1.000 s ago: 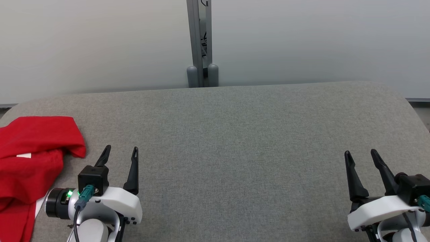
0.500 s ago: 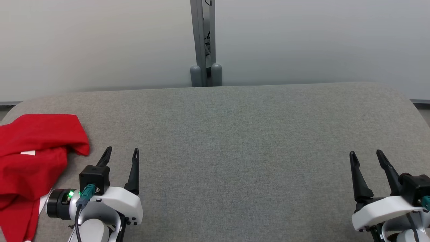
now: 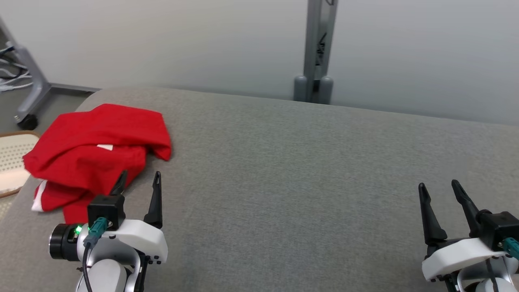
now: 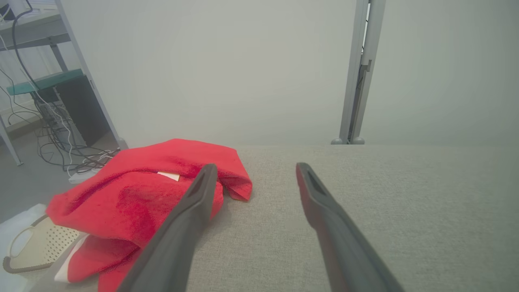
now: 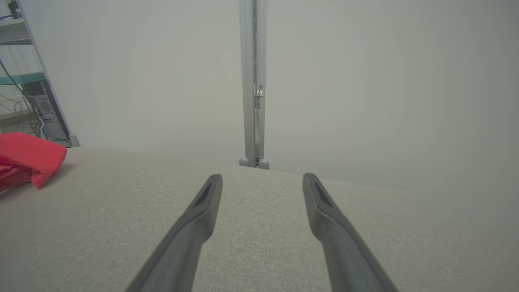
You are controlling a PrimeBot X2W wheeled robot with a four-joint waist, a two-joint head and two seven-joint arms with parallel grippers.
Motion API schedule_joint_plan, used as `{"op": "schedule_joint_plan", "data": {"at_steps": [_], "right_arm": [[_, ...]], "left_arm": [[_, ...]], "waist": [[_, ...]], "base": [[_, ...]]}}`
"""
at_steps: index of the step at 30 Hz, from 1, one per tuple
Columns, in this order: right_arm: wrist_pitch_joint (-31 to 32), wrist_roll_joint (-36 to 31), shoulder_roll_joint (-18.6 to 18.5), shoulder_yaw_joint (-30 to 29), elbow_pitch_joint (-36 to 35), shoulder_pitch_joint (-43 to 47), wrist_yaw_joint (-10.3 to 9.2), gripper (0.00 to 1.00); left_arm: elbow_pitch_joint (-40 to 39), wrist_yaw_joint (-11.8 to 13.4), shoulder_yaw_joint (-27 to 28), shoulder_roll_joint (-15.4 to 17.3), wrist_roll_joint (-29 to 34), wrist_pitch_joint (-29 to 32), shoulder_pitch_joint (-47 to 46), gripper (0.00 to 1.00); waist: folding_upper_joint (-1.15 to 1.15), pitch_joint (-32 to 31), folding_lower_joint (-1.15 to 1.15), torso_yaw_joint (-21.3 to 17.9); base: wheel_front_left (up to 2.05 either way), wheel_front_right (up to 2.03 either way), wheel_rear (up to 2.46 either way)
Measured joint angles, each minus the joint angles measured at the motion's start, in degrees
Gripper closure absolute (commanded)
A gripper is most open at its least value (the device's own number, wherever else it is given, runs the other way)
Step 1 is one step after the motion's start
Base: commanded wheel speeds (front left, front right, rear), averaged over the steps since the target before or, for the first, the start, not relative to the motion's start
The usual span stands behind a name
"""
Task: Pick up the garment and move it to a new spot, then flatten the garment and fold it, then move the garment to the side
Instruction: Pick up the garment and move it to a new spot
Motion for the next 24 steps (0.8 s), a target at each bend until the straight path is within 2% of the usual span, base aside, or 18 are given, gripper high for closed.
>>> {"op": "schedule_joint_plan", "data": {"at_steps": [14,19,24], "right_arm": [[0.24,-2.02,0.85,3.34,-1.35,-0.2,0.01,0.0],[0.21,-1.81,1.12,3.36,-1.37,-0.19,0.01,0.0],[0.21,-1.43,1.33,3.48,-1.46,-0.07,0.01,0.0]], "left_arm": [[-0.86,1.35,2.0,1.55,-1.68,-0.65,0.76,0.0],[-1.08,1.38,2.1,1.8,-2.22,-0.66,0.82,0.0],[-1.32,1.51,2.04,1.91,-2.45,-0.65,0.97,0.0]], "waist": [[0.0,0.58,0.0,14.01],[0.0,0.62,0.0,16.64],[0.0,0.51,0.0,17.1]], "base": [[0.0,0.0,0.0],[0.0,0.0,0.0],[0.0,0.0,0.0]]}}
